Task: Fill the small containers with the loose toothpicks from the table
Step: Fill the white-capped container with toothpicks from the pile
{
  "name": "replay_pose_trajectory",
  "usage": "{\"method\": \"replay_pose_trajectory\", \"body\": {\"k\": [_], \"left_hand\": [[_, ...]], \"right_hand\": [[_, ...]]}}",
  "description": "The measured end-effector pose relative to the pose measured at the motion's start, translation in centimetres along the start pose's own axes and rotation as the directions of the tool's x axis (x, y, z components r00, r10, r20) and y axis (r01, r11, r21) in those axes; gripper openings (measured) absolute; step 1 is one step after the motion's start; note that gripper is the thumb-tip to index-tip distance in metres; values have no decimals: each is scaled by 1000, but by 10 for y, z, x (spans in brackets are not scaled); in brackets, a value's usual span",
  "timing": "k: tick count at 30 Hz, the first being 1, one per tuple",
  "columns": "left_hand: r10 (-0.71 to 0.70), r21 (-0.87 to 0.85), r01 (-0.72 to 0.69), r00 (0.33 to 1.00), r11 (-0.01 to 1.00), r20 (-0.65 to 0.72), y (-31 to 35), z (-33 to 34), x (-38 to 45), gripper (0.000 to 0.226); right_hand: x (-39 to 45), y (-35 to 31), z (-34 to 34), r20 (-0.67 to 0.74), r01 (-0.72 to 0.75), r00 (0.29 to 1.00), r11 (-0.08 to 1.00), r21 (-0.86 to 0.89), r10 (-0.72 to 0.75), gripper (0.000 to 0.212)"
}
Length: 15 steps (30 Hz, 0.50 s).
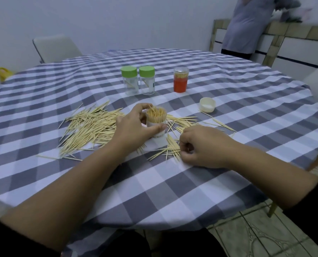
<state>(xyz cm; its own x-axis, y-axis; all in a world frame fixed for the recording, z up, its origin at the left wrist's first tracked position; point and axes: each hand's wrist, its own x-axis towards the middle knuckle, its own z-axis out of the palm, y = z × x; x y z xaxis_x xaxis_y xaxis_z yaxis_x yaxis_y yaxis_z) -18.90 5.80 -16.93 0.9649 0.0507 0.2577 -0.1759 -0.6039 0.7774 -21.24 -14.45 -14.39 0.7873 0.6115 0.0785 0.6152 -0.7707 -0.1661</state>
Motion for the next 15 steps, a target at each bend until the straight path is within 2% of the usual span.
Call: {"method": "replay_pose_trajectory", "body": {"k": [3, 6, 8, 10, 11, 13, 15], "left_hand": [[11, -25, -12, 999, 1000, -44, -6, 2, -1, 70], [10, -28, -12, 998, 1000, -54, -8, 2, 0, 67], [17, -19, -19, 998, 1000, -54, -7, 1, -1, 67], [16, -22, -17, 999, 1000, -42, -7, 1, -1, 67], [12, -26, -13, 999, 1000, -34, -7, 1, -1, 67], [5, -33, -6, 1000, 999, -26, -8, 0, 0, 69], [3, -33, -4, 1000, 999, -25, -8, 0, 0, 73]], "right_hand": [[7, -3, 2, -29, -92, 995, 995, -27, 91, 10], [11, -7, 0, -49, -174, 983, 982, 73, 178, 12], [12, -9, -3, -10, -194, 980, 974, 120, 197, 29], [14, -10, -5, 65, -185, 981, 982, 47, 182, 53], [15, -11, -4, 98, -176, 979, 984, -21, 178, 59], [18, -11, -1, 133, -181, 972, 978, -99, 194, 56], [22, -11, 0, 147, -203, 965, 973, -106, 217, 43]]}}
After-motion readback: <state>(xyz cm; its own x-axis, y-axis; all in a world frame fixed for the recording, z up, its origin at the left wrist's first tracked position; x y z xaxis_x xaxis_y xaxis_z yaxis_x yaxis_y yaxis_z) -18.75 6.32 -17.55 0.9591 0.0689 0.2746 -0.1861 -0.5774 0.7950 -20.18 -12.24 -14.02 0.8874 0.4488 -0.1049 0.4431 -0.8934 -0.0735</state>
